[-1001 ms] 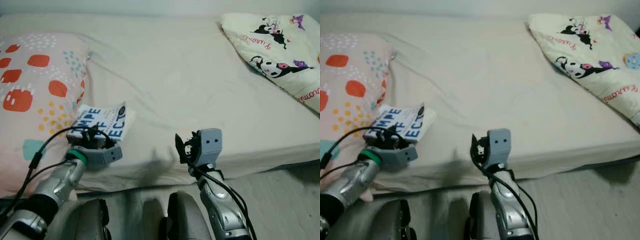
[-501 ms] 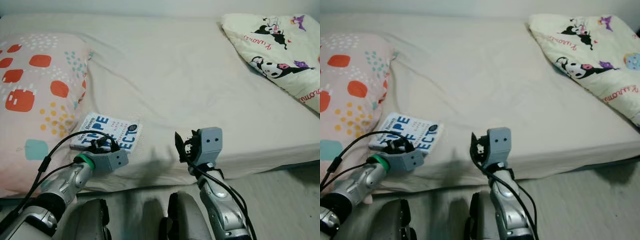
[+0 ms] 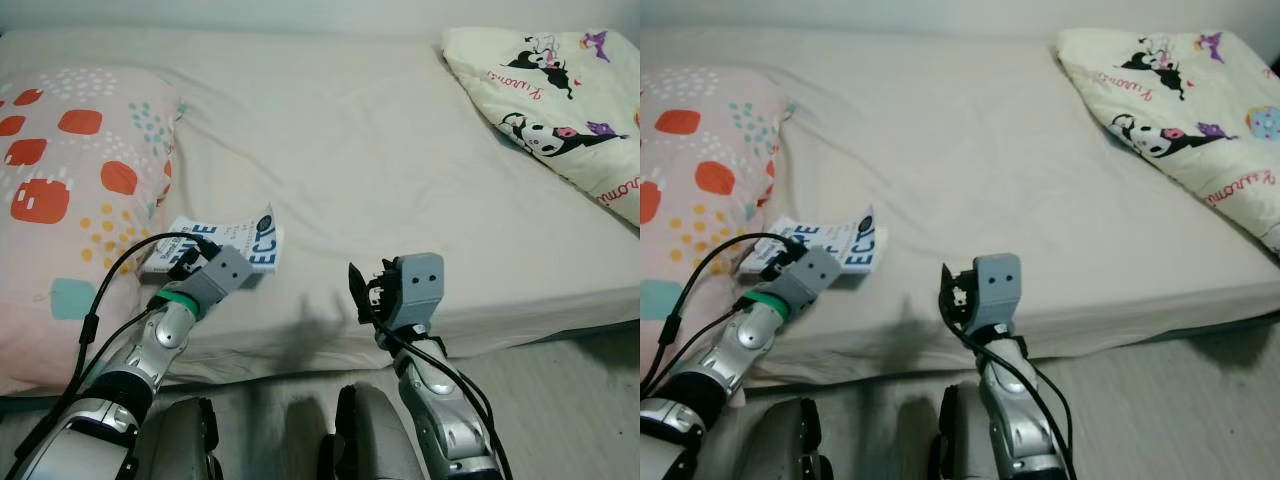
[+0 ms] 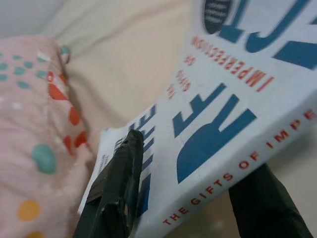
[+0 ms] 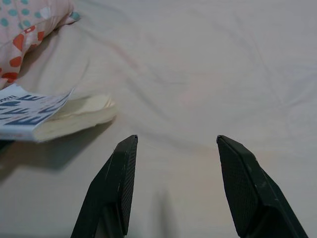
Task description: Clean up the room
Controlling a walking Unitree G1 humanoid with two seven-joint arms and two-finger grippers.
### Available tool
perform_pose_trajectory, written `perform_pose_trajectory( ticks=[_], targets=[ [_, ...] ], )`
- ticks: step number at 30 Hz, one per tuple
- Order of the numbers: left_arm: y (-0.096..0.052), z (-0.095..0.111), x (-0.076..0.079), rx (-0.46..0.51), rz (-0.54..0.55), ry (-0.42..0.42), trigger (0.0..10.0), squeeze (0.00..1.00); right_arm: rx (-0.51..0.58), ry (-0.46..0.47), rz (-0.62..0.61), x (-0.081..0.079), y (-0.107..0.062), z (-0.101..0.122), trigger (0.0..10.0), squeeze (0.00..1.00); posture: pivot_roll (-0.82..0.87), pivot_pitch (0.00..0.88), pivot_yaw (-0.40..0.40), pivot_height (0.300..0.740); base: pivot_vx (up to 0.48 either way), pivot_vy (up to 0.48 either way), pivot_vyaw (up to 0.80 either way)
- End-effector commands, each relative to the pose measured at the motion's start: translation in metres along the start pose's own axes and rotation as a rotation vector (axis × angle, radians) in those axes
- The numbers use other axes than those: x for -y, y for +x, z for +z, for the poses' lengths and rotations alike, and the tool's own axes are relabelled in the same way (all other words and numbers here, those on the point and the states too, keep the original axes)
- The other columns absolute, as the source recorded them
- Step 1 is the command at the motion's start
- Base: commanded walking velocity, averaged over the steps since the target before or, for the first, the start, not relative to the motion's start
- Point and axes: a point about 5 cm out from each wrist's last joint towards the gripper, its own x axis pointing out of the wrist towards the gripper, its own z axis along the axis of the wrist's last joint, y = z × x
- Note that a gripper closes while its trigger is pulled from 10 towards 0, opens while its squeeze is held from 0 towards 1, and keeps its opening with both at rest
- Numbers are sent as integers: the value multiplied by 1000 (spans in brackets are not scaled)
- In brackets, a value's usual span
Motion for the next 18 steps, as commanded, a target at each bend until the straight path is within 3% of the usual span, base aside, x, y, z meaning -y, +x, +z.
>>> perform_pose_trajectory(
  ticks=[1, 2, 5, 7, 12, 18],
  targets=[
    [1, 6, 6, 34, -51, -57, 10000, 0, -34, 11, -4, 0, -2, -8, 10000, 0, -12, 193, -41, 605, 0, 0, 0],
    [1, 6, 6, 34, -51, -57, 10000, 0, -34, 11, -4, 0, -2, -8, 10000, 0, -12, 193, -41, 605, 0, 0, 0],
    [-1, 10, 19, 77, -188, -22, 10000, 0, -34, 11, -5, 0, -2, -8, 10000, 0, -11, 187, -38, 605, 0, 0, 0],
    [-2, 10, 20, 82, -200, -24, 10000, 0, -34, 10, -5, 0, -2, -8, 10000, 0, -11, 187, -38, 605, 0, 0, 0],
    [-8, 4, 34, 75, -341, 102, 10000, 0, -31, 10, -7, 0, -2, -8, 10000, 0, -10, 176, -30, 605, 0, 0, 0],
    [-19, -6, 44, 62, -419, 103, 10000, 0, -28, 9, -12, 2, -2, -8, 10000, 0, -12, 174, -28, 605, 0, 0, 0]
  ],
)
